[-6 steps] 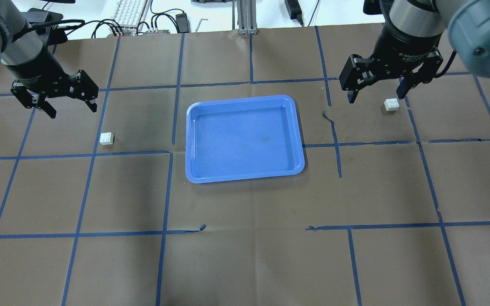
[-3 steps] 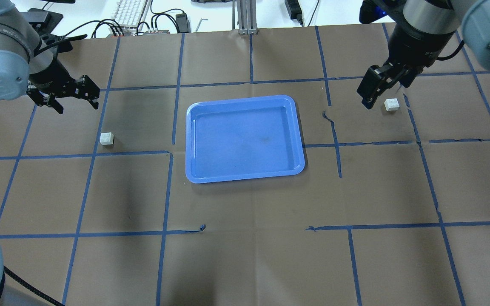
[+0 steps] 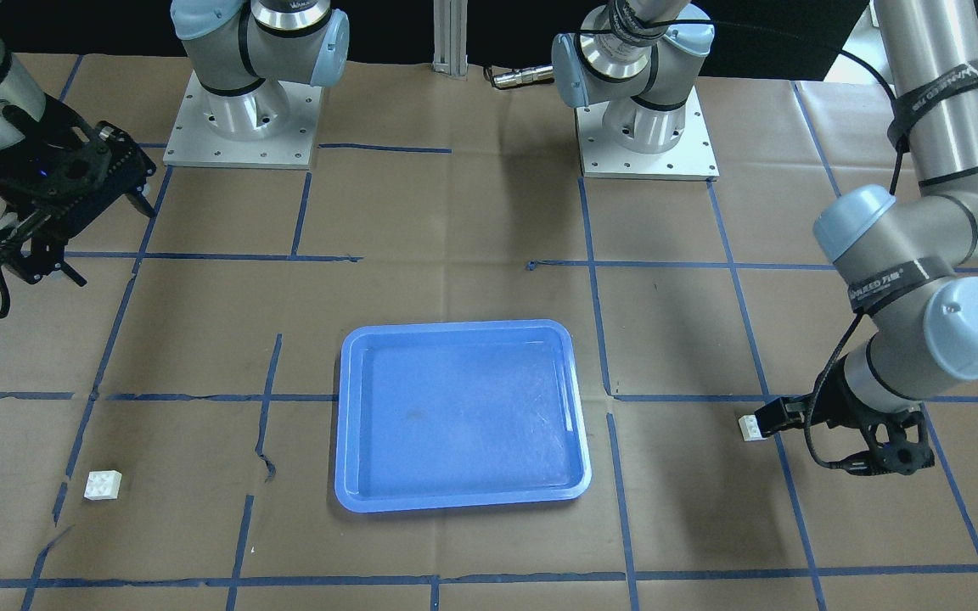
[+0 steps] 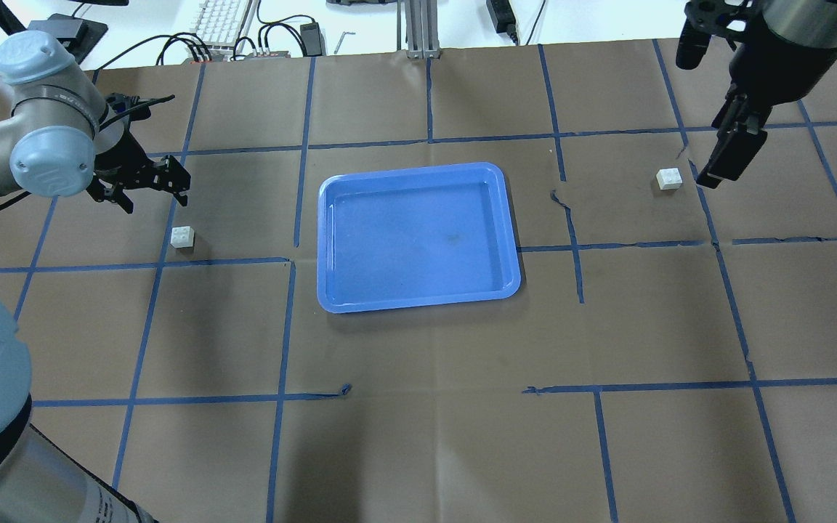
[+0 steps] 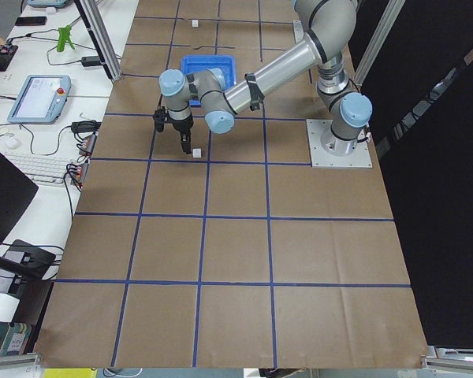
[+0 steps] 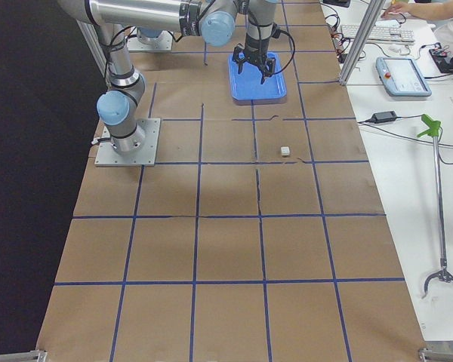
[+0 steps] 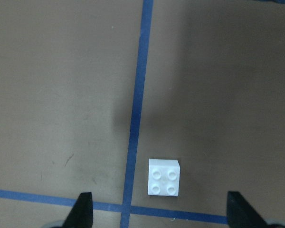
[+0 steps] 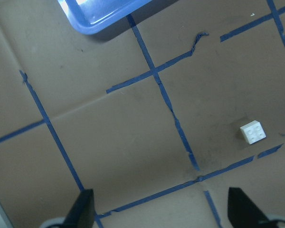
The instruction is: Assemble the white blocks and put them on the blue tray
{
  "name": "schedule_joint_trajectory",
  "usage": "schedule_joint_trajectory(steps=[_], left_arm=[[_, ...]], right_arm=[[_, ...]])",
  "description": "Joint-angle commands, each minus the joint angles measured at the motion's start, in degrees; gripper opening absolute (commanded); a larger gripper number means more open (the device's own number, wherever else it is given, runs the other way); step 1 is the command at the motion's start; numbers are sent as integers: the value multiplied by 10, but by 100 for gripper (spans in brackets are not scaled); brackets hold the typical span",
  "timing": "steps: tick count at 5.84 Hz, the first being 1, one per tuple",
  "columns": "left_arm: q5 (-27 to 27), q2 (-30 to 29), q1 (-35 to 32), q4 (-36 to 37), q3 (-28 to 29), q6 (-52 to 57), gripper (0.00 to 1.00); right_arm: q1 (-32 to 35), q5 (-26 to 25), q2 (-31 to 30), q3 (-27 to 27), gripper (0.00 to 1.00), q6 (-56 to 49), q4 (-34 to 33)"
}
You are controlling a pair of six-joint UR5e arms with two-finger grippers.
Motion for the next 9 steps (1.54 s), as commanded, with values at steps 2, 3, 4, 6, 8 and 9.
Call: schedule_joint_trajectory(steps=[2, 3, 4, 6, 8, 9], left_arm=[[-1, -21, 0, 78, -55, -3, 99], [-3, -22, -1, 77, -64, 0, 96], [-4, -12, 0, 78, -64, 4, 49], [-5, -10, -1, 79, -62, 6, 2], [-2, 8, -19, 78, -62, 29, 0], [0, 30, -64, 72, -59, 70, 0]], right_arm=[[-48, 65, 63, -9, 100, -247, -81], [-64, 93, 106, -33, 100, -282, -83], [-89, 146, 150, -52, 100, -303, -82], [-139, 234, 227, -52, 100, -379, -83], [-170, 287, 308, -55, 100, -449, -84], [-178, 288, 336, -54, 100, -450, -85]])
